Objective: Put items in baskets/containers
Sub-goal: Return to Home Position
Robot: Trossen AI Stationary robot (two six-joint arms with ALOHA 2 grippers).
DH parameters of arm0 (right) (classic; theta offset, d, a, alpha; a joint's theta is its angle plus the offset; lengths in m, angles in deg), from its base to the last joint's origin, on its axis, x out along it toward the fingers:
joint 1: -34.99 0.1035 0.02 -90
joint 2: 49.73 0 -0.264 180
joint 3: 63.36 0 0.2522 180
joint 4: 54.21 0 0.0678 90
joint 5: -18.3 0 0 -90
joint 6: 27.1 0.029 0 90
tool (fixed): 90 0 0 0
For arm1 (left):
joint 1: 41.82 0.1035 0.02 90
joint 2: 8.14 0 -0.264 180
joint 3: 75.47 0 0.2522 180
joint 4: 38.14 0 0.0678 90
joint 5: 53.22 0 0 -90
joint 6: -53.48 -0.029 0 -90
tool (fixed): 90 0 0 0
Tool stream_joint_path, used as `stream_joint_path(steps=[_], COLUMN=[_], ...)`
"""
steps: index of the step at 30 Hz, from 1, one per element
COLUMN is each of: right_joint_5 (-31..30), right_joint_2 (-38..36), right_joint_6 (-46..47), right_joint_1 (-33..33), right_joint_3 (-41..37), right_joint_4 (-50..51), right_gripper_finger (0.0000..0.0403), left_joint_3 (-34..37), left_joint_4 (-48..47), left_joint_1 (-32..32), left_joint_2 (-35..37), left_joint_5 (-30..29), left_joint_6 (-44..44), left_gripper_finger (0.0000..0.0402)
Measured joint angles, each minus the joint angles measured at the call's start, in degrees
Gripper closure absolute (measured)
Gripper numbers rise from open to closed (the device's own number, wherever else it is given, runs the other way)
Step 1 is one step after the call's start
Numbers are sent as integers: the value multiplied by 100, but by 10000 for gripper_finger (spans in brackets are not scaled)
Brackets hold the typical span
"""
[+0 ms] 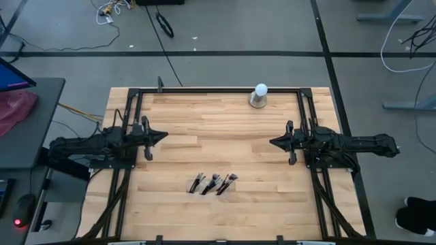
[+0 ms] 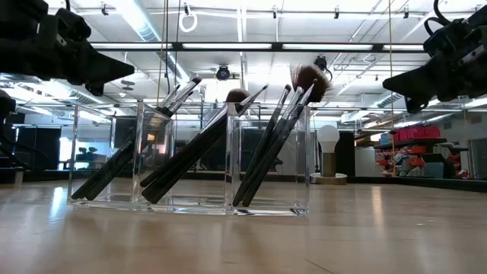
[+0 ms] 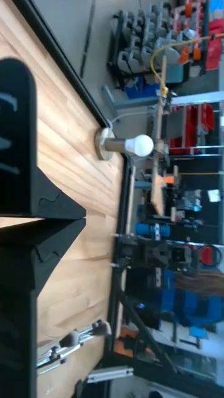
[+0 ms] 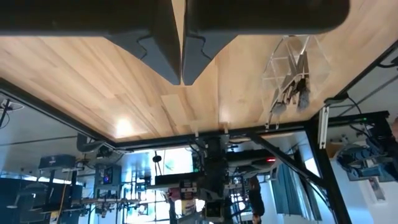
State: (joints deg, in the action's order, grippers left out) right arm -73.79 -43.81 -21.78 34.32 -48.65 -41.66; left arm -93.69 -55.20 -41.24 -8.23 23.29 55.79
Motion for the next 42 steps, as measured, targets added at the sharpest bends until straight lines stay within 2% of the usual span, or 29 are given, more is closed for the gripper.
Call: stream_joint_path(steps=[3, 7, 12, 30, 36, 42], right_joint_5=[0, 0, 0, -2, 0, -1], right_joint_2=[0, 2, 4, -33, -553, -590], right_joint_6=[0, -2, -2, -7, -7, -9], right_joint_1=[0, 0, 0, 97, 127, 122], right_joint_3=[2, 2, 4, 4, 4, 15], right_joint_4=[-5, -7, -7, -4, 4, -476], right_gripper_finger=[383, 383, 383, 382, 382, 382], left_joint_3=[387, 392, 392, 401, 401, 403], left_joint_4=[615, 591, 457, 532, 550, 590], left_joint_1=[11, 35, 32, 33, 14, -54], left_joint_2=[-14, -64, -88, -252, -250, 3], left_joint_5=[160, 531, 1132, 1117, 1112, 1069], left_joint_6=[-3, -89, -627, -479, -479, -418], left_gripper_finger=[397, 395, 395, 377, 376, 376])
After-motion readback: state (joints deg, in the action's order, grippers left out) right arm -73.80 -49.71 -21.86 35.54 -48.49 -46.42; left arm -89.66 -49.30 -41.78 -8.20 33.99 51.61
